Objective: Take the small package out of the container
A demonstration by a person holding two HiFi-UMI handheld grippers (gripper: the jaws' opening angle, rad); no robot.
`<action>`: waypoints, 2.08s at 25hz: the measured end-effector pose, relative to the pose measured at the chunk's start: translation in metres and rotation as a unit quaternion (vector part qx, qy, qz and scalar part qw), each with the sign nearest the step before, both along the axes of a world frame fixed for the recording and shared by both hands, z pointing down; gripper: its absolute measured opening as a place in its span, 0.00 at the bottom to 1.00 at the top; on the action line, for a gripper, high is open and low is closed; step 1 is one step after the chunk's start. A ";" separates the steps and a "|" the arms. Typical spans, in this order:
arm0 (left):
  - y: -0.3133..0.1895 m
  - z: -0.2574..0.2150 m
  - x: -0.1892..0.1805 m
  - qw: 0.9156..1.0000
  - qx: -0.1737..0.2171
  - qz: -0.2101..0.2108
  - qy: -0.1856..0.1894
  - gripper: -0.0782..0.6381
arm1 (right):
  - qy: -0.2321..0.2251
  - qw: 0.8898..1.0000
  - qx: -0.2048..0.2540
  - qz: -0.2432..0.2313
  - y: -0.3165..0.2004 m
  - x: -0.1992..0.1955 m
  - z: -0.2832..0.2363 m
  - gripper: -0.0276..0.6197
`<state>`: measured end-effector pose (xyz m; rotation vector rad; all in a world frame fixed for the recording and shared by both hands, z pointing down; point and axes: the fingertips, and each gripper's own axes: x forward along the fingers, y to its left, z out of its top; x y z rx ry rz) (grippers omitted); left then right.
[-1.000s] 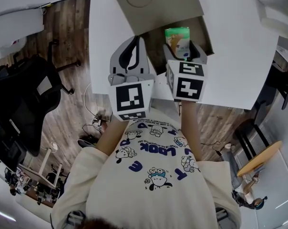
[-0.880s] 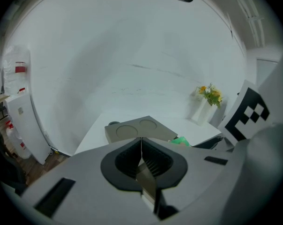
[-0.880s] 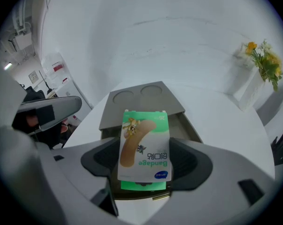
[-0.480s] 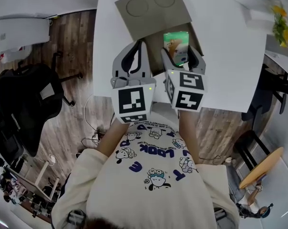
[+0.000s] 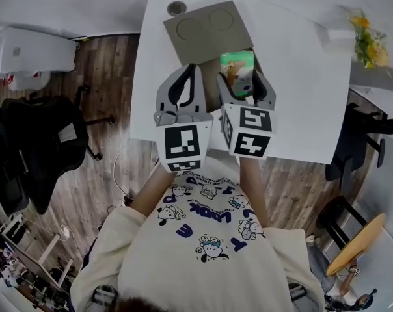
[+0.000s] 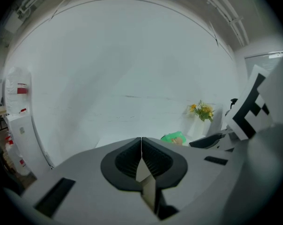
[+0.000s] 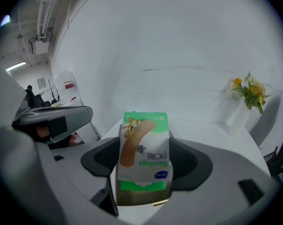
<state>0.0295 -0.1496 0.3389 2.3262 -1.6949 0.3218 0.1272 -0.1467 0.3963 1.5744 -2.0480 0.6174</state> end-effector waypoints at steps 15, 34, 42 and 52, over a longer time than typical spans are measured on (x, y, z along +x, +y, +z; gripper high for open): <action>0.003 -0.047 -0.008 0.998 0.061 -0.003 0.004 0.13 | -0.007 0.997 0.080 0.003 -0.002 -0.012 -0.050 0.51; 0.012 -0.077 -0.010 0.994 0.106 -0.001 0.015 0.13 | -0.033 0.985 0.170 0.027 0.008 -0.008 -0.099 0.51; 0.019 -0.087 -0.002 0.993 0.121 0.006 0.011 0.13 | -0.037 0.976 0.212 0.040 0.014 -0.002 -0.115 0.51; 0.023 -0.088 0.000 0.992 0.126 0.003 0.010 0.13 | -0.035 0.969 0.243 0.037 0.019 0.002 -0.117 0.51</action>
